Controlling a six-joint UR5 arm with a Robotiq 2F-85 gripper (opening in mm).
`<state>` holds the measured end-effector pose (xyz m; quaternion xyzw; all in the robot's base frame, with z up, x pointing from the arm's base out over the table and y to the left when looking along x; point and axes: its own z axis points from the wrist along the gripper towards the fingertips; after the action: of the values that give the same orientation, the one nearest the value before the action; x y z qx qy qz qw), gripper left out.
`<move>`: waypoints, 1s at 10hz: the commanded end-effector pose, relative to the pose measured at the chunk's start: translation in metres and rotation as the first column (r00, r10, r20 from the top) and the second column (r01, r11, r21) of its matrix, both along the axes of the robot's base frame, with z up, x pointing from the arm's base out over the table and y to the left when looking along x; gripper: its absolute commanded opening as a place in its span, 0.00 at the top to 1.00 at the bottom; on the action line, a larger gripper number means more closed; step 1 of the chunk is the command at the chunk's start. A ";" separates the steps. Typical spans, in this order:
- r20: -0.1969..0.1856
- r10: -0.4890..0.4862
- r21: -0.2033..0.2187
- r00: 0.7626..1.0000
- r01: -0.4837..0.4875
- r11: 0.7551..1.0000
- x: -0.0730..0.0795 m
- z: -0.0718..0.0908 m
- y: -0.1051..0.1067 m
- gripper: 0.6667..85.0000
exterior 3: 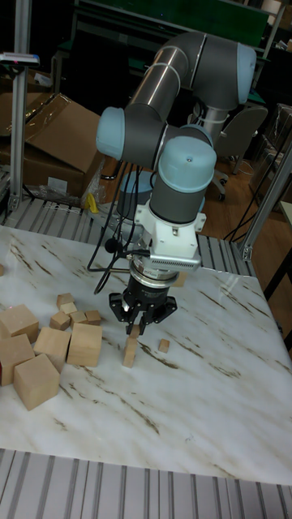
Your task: Stack the blocks in a vertical line of five
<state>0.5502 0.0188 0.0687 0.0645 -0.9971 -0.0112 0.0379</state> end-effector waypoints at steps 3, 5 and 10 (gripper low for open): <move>-0.006 -0.006 0.006 1.000 0.006 1.000 0.003 0.002 0.000 1.00; -0.007 -0.004 0.006 1.000 0.004 1.000 0.004 0.002 0.000 1.00; -0.009 -0.006 0.011 1.000 0.006 1.000 0.005 0.000 0.001 1.00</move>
<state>0.5542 0.0172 0.0682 0.0649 -0.9969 -0.0098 0.0425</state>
